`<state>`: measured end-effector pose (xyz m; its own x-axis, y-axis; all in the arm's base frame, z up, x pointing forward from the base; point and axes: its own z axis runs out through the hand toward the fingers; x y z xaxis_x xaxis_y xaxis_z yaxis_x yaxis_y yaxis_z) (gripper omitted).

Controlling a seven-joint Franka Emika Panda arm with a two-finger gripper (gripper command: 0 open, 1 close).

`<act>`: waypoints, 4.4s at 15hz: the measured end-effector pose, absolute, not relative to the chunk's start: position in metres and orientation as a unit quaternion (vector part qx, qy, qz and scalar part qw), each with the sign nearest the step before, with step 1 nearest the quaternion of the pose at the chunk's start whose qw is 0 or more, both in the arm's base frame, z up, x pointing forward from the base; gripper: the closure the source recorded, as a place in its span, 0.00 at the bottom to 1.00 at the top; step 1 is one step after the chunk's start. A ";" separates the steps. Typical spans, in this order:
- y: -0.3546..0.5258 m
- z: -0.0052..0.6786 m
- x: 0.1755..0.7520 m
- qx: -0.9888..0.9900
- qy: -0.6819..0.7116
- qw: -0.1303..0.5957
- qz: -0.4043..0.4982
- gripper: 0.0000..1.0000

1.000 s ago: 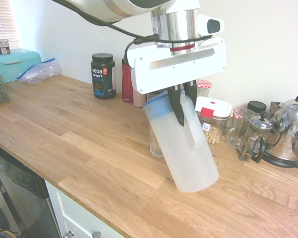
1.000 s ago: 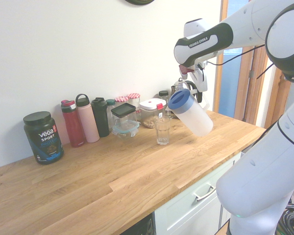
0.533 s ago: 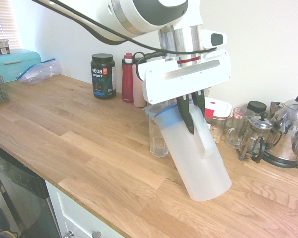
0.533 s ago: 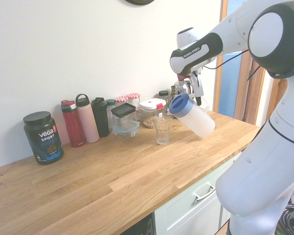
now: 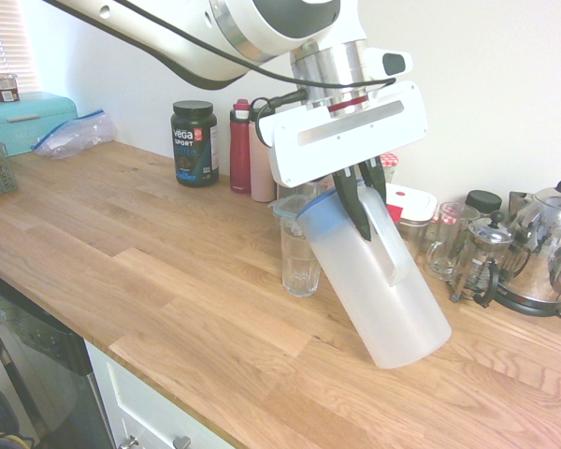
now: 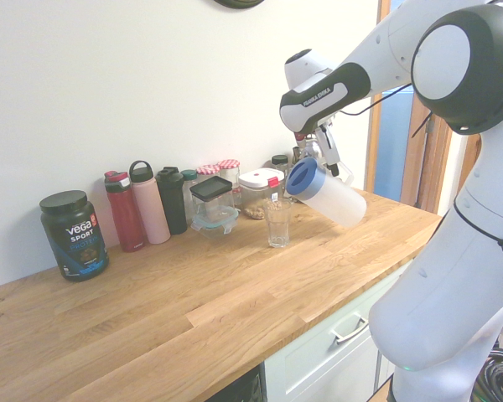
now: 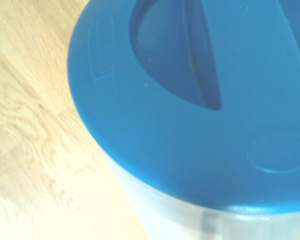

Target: Pour me some water

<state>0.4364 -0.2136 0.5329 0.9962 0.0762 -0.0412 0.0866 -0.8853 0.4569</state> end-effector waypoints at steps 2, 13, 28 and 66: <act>-0.205 0.533 0.439 0.967 0.048 0.248 -0.020 1.00; -0.196 0.537 0.439 0.966 0.042 0.256 -0.023 1.00; -0.190 0.567 0.315 0.963 -0.233 0.033 0.128 1.00; 0.209 0.472 0.416 0.910 -0.331 -0.101 0.228 0.00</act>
<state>0.4163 0.2092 0.4716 0.6775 -0.6481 0.3478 -0.5558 -0.7608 -0.3352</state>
